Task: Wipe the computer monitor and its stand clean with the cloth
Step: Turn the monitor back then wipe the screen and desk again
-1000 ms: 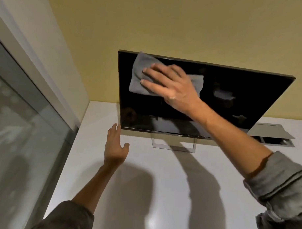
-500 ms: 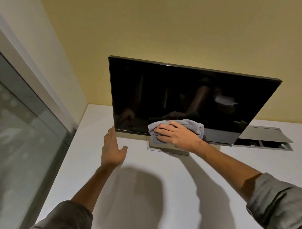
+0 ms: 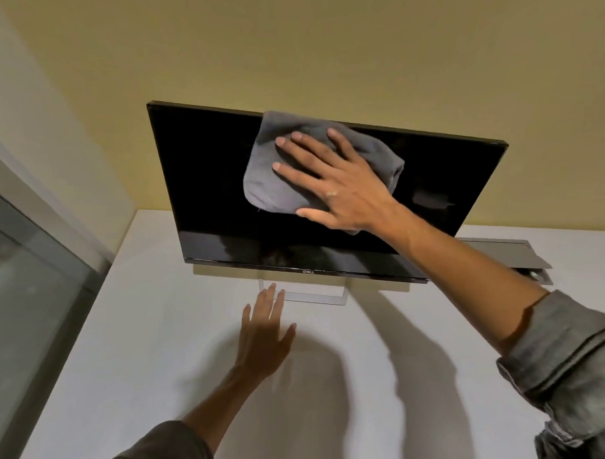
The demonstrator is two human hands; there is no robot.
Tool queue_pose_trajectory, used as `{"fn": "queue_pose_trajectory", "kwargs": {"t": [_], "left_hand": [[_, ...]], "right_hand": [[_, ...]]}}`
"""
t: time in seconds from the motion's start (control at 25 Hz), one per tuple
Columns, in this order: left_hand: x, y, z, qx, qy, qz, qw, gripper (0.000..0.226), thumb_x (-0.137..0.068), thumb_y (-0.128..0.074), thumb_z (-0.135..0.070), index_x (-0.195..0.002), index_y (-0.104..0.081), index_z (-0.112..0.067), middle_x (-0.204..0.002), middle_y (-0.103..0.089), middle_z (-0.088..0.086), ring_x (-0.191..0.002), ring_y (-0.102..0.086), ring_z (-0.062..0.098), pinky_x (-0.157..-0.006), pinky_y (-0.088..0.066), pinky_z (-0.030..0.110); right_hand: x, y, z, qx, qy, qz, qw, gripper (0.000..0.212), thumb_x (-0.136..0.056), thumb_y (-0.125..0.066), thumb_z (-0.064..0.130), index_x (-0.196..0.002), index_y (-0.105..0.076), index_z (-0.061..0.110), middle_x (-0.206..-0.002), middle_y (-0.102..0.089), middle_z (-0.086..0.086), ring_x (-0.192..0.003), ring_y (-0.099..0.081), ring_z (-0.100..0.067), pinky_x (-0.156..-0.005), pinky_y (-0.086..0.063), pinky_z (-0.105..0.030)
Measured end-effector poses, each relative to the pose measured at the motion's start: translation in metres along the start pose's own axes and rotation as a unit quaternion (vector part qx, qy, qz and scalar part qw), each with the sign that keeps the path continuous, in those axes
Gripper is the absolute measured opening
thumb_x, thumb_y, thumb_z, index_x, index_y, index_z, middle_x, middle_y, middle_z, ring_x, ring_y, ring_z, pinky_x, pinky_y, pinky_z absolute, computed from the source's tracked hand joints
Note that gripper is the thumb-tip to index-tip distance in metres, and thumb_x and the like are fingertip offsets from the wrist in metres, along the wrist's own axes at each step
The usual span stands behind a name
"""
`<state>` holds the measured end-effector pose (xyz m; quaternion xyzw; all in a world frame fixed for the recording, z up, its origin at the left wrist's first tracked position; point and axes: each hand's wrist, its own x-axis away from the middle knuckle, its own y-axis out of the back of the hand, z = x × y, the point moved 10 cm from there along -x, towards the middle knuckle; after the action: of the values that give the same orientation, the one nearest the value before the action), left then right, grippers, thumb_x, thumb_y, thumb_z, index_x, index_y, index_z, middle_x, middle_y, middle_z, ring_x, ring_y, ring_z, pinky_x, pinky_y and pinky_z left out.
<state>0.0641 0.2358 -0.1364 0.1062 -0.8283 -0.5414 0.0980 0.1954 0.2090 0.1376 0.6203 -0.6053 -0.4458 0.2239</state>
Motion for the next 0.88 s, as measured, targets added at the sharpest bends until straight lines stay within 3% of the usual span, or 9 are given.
{"fn": "queue_pose_trajectory", "kwargs": {"t": [0.16,0.28,0.36,0.48,0.56,0.64,0.76,0.88], "left_hand": [[-0.005,-0.031,-0.019,-0.035,-0.046,0.022,0.998,0.068,-0.096,-0.031,-0.058,-0.151,-0.034,-0.017,-0.159,-0.03,0.005,-0.146,-0.029,0.026,-0.115,-0.023,0.052],[-0.009,-0.051,-0.015,-0.048,-0.037,0.041,0.997,0.072,-0.097,-0.018,-0.064,-0.153,-0.027,-0.019,-0.161,-0.025,0.001,-0.149,-0.023,0.022,-0.119,-0.012,0.048],[-0.01,-0.057,-0.014,-0.045,-0.029,0.032,0.998,0.073,-0.097,-0.017,-0.066,-0.153,-0.025,-0.02,-0.162,-0.021,0.0,-0.15,-0.019,0.02,-0.12,-0.007,0.048],[-0.009,-0.058,-0.014,-0.044,-0.023,0.02,0.999,0.071,-0.097,-0.021,-0.064,-0.154,-0.024,-0.021,-0.163,-0.017,-0.002,-0.151,-0.013,0.017,-0.12,-0.006,0.046],[-0.01,-0.057,-0.015,-0.052,-0.023,0.017,0.998,0.072,-0.097,-0.022,-0.065,-0.153,-0.026,-0.021,-0.163,-0.018,-0.002,-0.15,-0.015,0.018,-0.121,-0.009,0.046],[-0.012,-0.056,-0.015,-0.058,-0.017,0.016,0.998,0.073,-0.095,-0.022,-0.067,-0.152,-0.029,-0.022,-0.162,-0.021,-0.001,-0.15,-0.019,0.02,-0.119,-0.01,0.046],[-0.013,-0.056,-0.015,-0.058,-0.012,0.016,0.998,0.076,-0.094,-0.018,-0.069,-0.152,-0.03,-0.021,-0.162,-0.022,-0.001,-0.149,-0.021,0.022,-0.119,-0.011,0.047],[-0.012,-0.056,-0.014,-0.068,-0.011,0.012,0.998,0.08,-0.093,-0.006,-0.071,-0.154,-0.024,-0.022,-0.163,-0.015,-0.003,-0.151,-0.014,0.02,-0.12,-0.008,0.045]], "right_hand": [[0.074,-0.056,0.034,-0.006,0.013,-0.018,1.0,0.056,-0.1,-0.046,0.037,-0.151,-0.032,0.021,-0.16,-0.023,-0.006,-0.147,-0.023,-0.025,-0.115,-0.014,-0.044],[0.132,-0.103,0.061,-0.011,0.04,0.044,0.998,0.073,-0.084,-0.07,0.016,-0.148,-0.036,0.019,-0.158,-0.028,-0.008,-0.141,-0.034,-0.028,-0.103,-0.034,-0.042],[0.148,-0.116,0.068,-0.023,0.059,0.086,0.994,0.077,-0.073,-0.079,0.012,-0.14,-0.041,0.016,-0.151,-0.04,-0.008,-0.132,-0.045,-0.029,-0.096,-0.042,-0.041],[0.14,-0.08,0.049,-0.035,0.071,0.023,0.997,0.06,-0.075,-0.076,0.012,-0.129,-0.049,0.015,-0.143,-0.051,-0.009,-0.122,-0.053,-0.029,-0.09,-0.037,-0.04],[0.126,-0.023,-0.001,-0.046,-0.001,-0.097,0.994,0.039,-0.087,-0.065,0.015,-0.126,-0.061,0.014,-0.14,-0.054,-0.012,-0.118,-0.054,-0.03,-0.085,-0.039,-0.04],[0.118,0.024,-0.058,-0.057,-0.084,-0.173,0.98,0.034,-0.097,-0.051,0.02,-0.128,-0.062,0.012,-0.14,-0.053,-0.013,-0.121,-0.051,-0.03,-0.09,-0.039,-0.041],[0.113,0.031,-0.097,0.013,-0.136,-0.133,0.982,0.053,-0.094,-0.048,0.04,-0.142,-0.048,0.017,-0.151,-0.041,-0.01,-0.134,-0.037,-0.027,-0.1,-0.028,-0.042],[0.129,-0.006,-0.076,0.035,-0.14,-0.089,0.985,0.058,-0.096,-0.04,0.047,-0.148,-0.038,0.022,-0.156,-0.032,-0.007,-0.144,-0.026,-0.023,-0.11,-0.013,-0.044]]}}
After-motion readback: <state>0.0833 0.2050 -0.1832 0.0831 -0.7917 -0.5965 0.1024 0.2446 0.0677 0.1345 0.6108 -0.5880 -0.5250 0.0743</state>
